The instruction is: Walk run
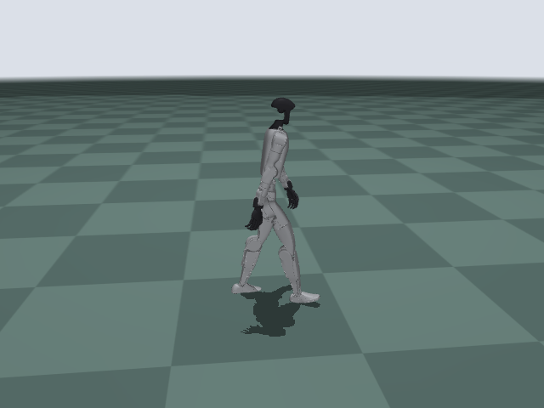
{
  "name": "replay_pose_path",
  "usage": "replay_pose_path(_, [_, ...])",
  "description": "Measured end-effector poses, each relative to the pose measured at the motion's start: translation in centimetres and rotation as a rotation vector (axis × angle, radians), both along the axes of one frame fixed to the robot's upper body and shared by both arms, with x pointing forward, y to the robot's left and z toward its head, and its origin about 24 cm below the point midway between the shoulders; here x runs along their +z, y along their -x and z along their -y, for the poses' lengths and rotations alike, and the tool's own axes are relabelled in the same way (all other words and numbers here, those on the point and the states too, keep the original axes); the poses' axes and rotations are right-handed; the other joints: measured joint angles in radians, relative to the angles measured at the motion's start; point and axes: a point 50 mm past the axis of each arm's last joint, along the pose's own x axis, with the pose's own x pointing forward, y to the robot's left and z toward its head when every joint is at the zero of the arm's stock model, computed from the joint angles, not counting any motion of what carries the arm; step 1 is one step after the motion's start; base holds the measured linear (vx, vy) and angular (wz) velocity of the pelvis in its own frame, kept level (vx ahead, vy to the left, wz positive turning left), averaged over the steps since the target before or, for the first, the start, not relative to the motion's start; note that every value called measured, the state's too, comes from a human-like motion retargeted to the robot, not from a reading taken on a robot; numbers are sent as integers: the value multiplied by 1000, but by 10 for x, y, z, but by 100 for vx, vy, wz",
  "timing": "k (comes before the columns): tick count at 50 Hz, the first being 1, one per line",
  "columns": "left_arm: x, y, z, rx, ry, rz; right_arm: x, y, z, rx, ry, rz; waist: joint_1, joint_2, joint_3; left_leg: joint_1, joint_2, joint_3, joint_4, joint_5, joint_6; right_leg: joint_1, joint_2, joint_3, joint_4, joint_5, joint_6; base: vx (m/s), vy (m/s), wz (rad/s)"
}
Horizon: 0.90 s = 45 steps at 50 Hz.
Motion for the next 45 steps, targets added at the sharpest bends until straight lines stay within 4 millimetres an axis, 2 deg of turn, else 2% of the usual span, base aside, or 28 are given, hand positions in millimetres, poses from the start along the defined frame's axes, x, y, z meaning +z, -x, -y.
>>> replay_pose_path(2, [-4, 4, 6, 3, 15, -1, -1, -4, 1, 4, -9, -2, -11, 9, -6, 13, 3, -20, 23, -19, -18, -12, -5, -19, 21, 2, -24, 73, 1, 51])
replay_pose_path(3, [-8, 10, 9, 11, 20, -14, -1, -7, 1, 8, -8, 3, -23, 16, -15, 15, 4, -34, 36, -24, -26, -16, -8, -16, 49, 17, -55, 78, -1, 64])
replay_pose_path(6, [-24, 43, 11, 33, 16, -137, -2, -12, 3, 8, 3, 26, -67, 31, -39, 40, 4, -61, 88, 12, -61, 18, -30, -46, 95, 96, -86, 94, -6, 73])
replay_pose_path(8, [-36, 75, 13, 36, -9, -258, -2, -14, 3, -10, 7, 35, -69, 41, -44, 58, 12, -59, 147, 114, -95, 48, -50, -56, 151, 92, -94, 101, -6, 59])
replay_pose_path(10, [-47, 110, 19, 41, -36, -378, -2, -16, 3, -24, 11, 38, -70, 30, -50, 60, 30, -11, 244, 278, -115, 83, -74, 1, 191, 56, -88, 107, -9, 47])
replay_pose_path(13, [-54, 160, 18, 89, -50, -538, -3, -28, 6, 14, 15, 79, -13, -35, -53, 2, -9, 55, 473, 476, -140, 210, -116, -9, 125, 17, -86, 91, -12, -30])
replay_pose_path(15, [-54, 184, 14, 132, -65, -618, -3, -44, 12, 49, 17, 113, 15, -78, -44, -70, -4, 78, 662, 454, -120, 281, -150, -20, 97, -8, -73, 75, -11, 12])
replay_pose_path(17, [-54, 199, 16, 191, -65, -654, -2, -69, 22, 106, 44, 155, 49, -99, -23, -153, 62, 149, 813, 379, -51, 341, -162, -24, 71, -26, -55, 53, -7, 7])
replay_pose_path(20, [-55, 218, 26, 295, -21, -678, 3, -111, 33, 200, 116, 242, 68, -86, -14, -286, 116, 148, 874, 304, -28, 423, -121, -39, 0, -39, -41, 60, -4, -13])
replay_pose_path(22, [-55, 231, 33, 349, 18, -700, 8, -138, 37, 237, 149, 320, 82, -68, -27, -370, 122, 143, 817, 258, -41, 462, -82, -35, -42, -49, -35, 66, -1, -41])
replay_pose_path(25, [-55, 244, 42, 381, 50, -730, 16, -173, 38, 251, 155, 450, 115, -41, -32, -471, 140, 178, 664, 207, -16, 522, -32, -24, -86, -74, -22, 78, 4, -44])
replay_pose_path(28, [-55, 245, 47, 361, 47, -753, 25, -203, 32, 241, 138, 582, 145, -2, -16, -539, 126, 142, 430, 206, 3, 597, 26, -18, -118, -112, -15, 49, 4, -34])
replay_pose_path(31, [-56, 239, 49, 294, 45, -775, 31, -218, 29, 216, 131, 676, 170, 19, -8, -597, 89, 56, 239, 240, 39, 660, 56, -15, -127, -153, -1, 72, 9, -23])
replay_pose_path(35, [-58, 222, 48, 192, 52, -763, 28, -212, 23, 186, 97, 694, 204, 16, -10, -636, 64, 4, 165, 273, 55, 718, 57, 5, -105, -195, 40, 77, 14, -36])
replay_pose_path(37, [-59, 213, 45, 168, 40, -726, 21, -195, 20, 157, 79, 639, 220, 12, -24, -632, 64, -17, 214, 327, 74, 735, 53, 20, -80, -190, 82, 68, 11, -37])
replay_pose_path(39, [-59, 203, 43, 172, 25, -677, 13, -171, 20, 126, 62, 558, 249, -10, -33, -627, 83, 21, 277, 280, 99, 739, 29, 53, -38, -147, 131, 91, 17, -66])
replay_pose_path(42, [-59, 191, 40, 234, 16, -612, 2, -131, 16, 90, 46, 413, 261, -20, -43, -594, 108, 32, 339, 190, 113, 719, 9, 93, 86, 21, 173, 91, 13, -49])
replay_pose_path(45, [-59, 182, 39, 297, 44, -592, -2, -91, 17, 61, 55, 280, 258, 20, -72, -488, 143, 30, 284, 140, 125, 644, 19, 100, 308, 257, 152, 70, 12, -49])
